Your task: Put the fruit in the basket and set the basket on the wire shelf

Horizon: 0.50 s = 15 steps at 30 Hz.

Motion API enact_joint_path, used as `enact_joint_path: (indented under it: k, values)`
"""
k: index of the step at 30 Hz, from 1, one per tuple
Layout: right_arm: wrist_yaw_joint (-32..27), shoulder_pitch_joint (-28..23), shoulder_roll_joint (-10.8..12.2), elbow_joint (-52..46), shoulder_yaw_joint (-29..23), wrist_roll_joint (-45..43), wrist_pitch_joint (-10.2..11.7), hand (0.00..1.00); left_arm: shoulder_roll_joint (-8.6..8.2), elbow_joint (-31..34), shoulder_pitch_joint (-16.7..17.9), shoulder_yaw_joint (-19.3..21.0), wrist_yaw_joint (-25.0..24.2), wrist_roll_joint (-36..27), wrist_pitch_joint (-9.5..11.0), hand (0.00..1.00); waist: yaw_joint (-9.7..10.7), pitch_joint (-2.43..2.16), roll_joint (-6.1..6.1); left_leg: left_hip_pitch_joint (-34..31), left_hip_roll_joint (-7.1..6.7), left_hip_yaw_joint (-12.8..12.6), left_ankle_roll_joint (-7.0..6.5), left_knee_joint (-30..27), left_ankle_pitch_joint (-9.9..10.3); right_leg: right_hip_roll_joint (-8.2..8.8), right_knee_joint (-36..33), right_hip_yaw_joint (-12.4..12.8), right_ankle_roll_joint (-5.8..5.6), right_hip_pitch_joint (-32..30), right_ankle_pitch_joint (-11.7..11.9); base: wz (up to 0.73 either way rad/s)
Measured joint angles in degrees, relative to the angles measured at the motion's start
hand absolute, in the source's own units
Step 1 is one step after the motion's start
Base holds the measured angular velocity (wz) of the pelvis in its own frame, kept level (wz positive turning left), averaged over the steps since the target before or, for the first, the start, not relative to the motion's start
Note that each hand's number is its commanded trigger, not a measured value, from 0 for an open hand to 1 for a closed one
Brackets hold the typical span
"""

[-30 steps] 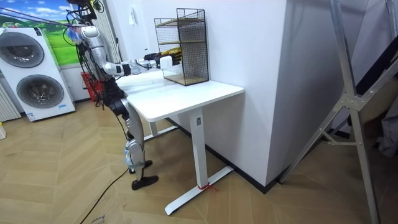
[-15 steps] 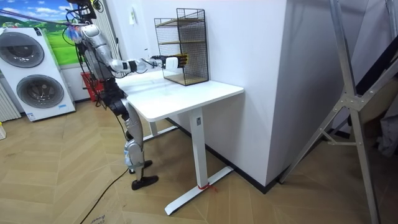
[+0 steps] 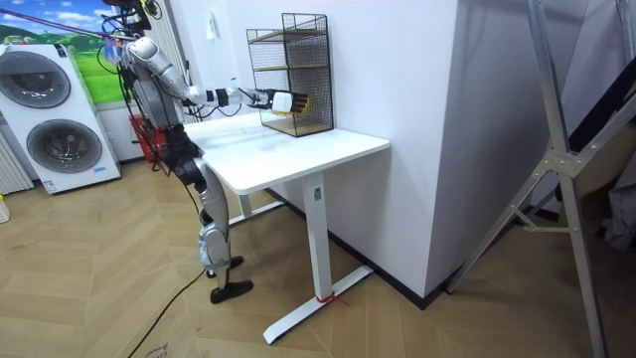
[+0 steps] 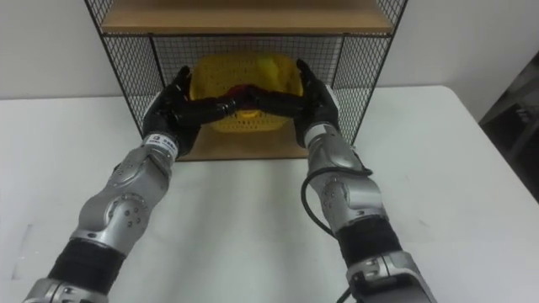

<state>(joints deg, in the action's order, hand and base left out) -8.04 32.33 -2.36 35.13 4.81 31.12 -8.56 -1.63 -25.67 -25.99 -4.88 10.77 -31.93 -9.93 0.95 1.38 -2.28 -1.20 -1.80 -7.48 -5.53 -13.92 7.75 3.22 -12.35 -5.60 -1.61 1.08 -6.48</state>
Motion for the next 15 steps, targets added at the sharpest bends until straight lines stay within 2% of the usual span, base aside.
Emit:
enact_joint_path:
  k: [6,11,15]
  values:
    - [0.1,4.9,0.4,7.5,-3.8,0.1,-1.6,0.00,0.10,-6.5,-3.5,3.1,0.1,0.3,-2.4,0.00,0.1,-0.04,0.12,-0.4,0.00,0.1,0.06,0.1,-0.1,-0.04,-0.2,-0.1,0.11,-0.2,0.1,0.00]
    - [1.0,6.1,0.4,10.2,-4.1,0.2,-2.1,0.00,0.13,-8.2,-3.6,4.6,0.1,1.2,-3.9,0.00,0.2,-0.16,0.29,-0.4,0.02,0.1,0.08,0.1,-0.3,-0.06,-0.3,-0.1,0.20,-0.3,0.1,0.00]
    - [1.2,6.8,0.5,11.8,-4.1,0.2,-2.9,0.00,0.21,-8.5,-3.6,4.7,0.0,1.2,-4.0,0.00,0.2,-0.28,0.50,-0.3,0.02,0.3,0.10,0.1,-0.3,0.01,-0.3,-0.7,0.22,-0.1,0.2,0.00]
